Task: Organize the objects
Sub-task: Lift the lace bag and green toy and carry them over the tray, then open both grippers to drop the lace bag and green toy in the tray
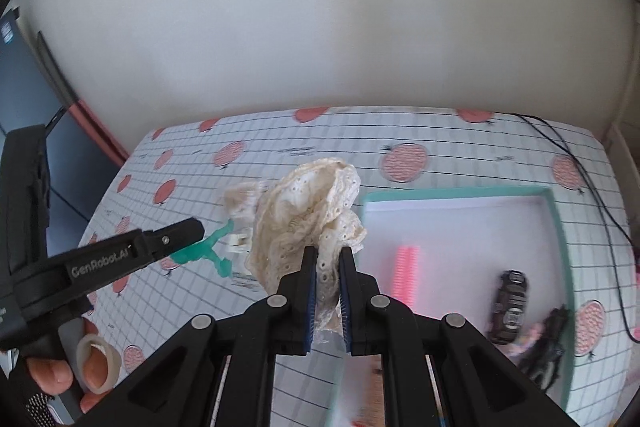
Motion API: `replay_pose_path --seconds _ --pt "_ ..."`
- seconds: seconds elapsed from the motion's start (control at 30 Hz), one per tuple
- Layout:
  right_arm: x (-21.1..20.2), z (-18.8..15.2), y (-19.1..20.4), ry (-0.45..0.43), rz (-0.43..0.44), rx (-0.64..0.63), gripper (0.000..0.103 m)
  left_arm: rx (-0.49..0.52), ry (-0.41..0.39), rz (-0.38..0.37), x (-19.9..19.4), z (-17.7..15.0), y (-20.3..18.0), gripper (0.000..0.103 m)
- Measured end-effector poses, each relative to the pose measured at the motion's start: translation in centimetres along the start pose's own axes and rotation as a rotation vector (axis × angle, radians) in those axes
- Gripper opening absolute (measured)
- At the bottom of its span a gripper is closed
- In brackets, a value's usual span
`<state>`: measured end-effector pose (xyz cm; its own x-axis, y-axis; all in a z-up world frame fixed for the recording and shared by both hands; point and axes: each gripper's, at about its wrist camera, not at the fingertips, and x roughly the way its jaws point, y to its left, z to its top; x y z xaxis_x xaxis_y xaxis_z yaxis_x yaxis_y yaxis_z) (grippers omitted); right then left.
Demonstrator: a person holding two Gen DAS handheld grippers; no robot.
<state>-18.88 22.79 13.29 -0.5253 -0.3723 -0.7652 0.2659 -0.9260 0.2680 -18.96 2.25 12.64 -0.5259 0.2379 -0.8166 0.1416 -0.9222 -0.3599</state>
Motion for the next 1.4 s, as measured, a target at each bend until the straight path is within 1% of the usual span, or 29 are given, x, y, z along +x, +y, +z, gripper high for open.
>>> replay_pose_path --seconds 0.07,0.2,0.33,0.47,0.57,0.67,0.77,0.97,1.03,1.17,1.27,1.4 --pt "-0.4 0.0 -1.3 -0.002 -0.012 0.023 0.011 0.016 0.014 -0.011 0.7 -0.5 -1.2 0.019" --pt "-1.2 0.0 -4.2 -0.011 -0.069 0.062 0.011 0.053 0.044 -0.04 1.9 -1.6 -3.8 0.019" --pt "-1.9 0.0 -6.7 -0.014 -0.094 0.111 0.011 0.089 0.065 -0.071 3.1 -2.6 -6.1 0.019" --pt "-2.3 -0.3 -8.6 -0.013 -0.145 0.134 0.011 0.094 0.094 -0.111 4.5 -3.6 -7.2 0.019" --pt "-2.5 -0.4 -9.6 -0.01 -0.161 0.152 0.011 0.092 0.106 -0.136 5.4 -4.1 -7.7 0.019" --pt "-2.2 -0.6 -10.4 -0.003 -0.181 0.164 0.011 0.094 0.109 -0.154 6.1 -4.5 -8.3 0.019" --pt "-1.7 -0.8 -10.9 0.01 -0.169 0.176 0.011 0.104 0.111 -0.167 6.7 -4.8 -8.7 0.019" --pt "-0.6 -1.3 -11.4 0.037 -0.183 0.183 0.011 0.137 0.112 -0.194 7.7 -6.0 -10.2 0.019" --pt "-0.3 -1.4 -11.4 0.048 -0.197 0.18 0.011 0.152 0.112 -0.192 8.0 -6.3 -10.6 0.019" --pt "0.5 -1.8 -11.9 0.086 -0.207 0.189 0.011 0.156 0.14 -0.182 9.1 -6.8 -10.9 0.019" --pt "1.0 -2.1 -12.3 0.116 -0.212 0.201 0.014 0.158 0.157 -0.174 9.6 -7.2 -11.1 0.019" --pt "1.5 -2.3 -12.4 0.141 -0.226 0.195 0.015 0.161 0.159 -0.165 9.7 -7.3 -11.2 0.019"
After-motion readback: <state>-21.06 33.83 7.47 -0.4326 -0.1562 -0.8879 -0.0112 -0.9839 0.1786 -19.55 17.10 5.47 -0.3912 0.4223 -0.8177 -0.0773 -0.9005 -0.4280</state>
